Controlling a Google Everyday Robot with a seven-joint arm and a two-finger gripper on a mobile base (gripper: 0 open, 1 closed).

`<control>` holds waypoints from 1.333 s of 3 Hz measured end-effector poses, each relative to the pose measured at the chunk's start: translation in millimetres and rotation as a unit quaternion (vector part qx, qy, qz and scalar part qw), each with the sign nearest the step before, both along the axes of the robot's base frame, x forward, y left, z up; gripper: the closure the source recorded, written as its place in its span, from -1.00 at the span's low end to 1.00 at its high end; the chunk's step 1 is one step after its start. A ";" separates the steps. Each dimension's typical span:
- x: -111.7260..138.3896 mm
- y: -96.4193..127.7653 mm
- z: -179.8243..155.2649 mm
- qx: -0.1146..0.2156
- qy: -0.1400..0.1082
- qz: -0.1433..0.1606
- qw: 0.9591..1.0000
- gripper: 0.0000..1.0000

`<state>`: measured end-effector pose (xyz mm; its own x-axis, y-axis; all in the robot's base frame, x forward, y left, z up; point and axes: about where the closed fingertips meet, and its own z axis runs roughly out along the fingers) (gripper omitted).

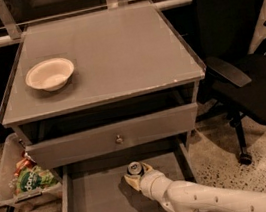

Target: Place pepsi can into middle drawer

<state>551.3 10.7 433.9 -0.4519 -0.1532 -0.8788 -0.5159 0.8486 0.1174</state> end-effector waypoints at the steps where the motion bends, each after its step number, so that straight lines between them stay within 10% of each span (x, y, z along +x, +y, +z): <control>1: -4.3 -0.9 -12.4 -0.012 0.006 -0.008 1.000 1.00; 2: -10.6 -0.9 -21.9 -0.012 0.017 -0.011 1.000 1.00; 4: -10.6 -0.9 -21.9 -0.012 0.017 -0.011 1.000 0.16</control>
Offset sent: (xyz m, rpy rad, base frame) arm -0.0188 -0.0028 -0.0335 -0.0244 0.0590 -0.0322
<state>540.7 9.8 412.0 -0.4842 -0.1633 -0.8596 -0.4934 0.8623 0.1141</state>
